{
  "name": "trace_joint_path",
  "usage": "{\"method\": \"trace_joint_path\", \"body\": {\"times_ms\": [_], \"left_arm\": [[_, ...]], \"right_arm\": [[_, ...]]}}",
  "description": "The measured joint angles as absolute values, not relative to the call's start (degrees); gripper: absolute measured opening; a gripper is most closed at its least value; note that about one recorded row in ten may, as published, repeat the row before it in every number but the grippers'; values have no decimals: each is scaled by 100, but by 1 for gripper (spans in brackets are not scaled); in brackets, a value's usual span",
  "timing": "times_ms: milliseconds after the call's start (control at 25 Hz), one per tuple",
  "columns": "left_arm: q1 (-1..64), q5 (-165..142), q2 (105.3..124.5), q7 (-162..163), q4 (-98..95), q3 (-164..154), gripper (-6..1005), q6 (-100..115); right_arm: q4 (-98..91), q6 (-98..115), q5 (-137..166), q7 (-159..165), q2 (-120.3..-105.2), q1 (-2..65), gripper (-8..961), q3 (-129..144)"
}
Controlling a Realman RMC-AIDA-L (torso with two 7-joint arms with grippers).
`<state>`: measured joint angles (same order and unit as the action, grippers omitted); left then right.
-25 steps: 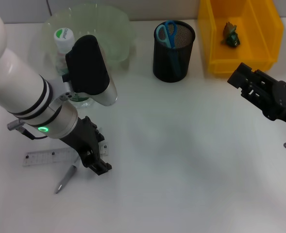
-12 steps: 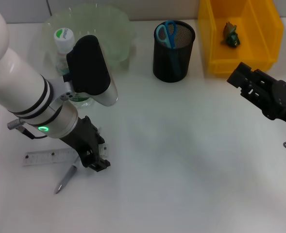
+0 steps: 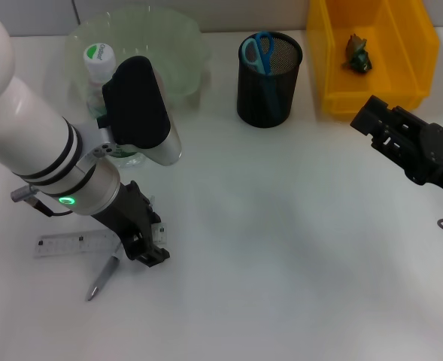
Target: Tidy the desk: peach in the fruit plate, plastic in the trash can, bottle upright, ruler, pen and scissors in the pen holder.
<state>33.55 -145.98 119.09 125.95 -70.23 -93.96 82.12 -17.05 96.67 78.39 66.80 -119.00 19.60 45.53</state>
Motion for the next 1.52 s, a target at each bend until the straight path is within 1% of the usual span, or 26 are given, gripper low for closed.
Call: {"method": "trace_joint_path", "body": {"times_ms": [800, 1520], "left_arm": [[3387, -14641, 11909, 12642, -7046, -9396, 406, 8242], [3377, -14599, 11909, 12845, -7536, -9327, 404, 8273]], "right_arm": [[-1705, 9668, 7839, 6685, -11900, 1969, 544, 4553], [-1705, 9668, 7839, 6670, -11900, 1969, 548, 4500]]}}
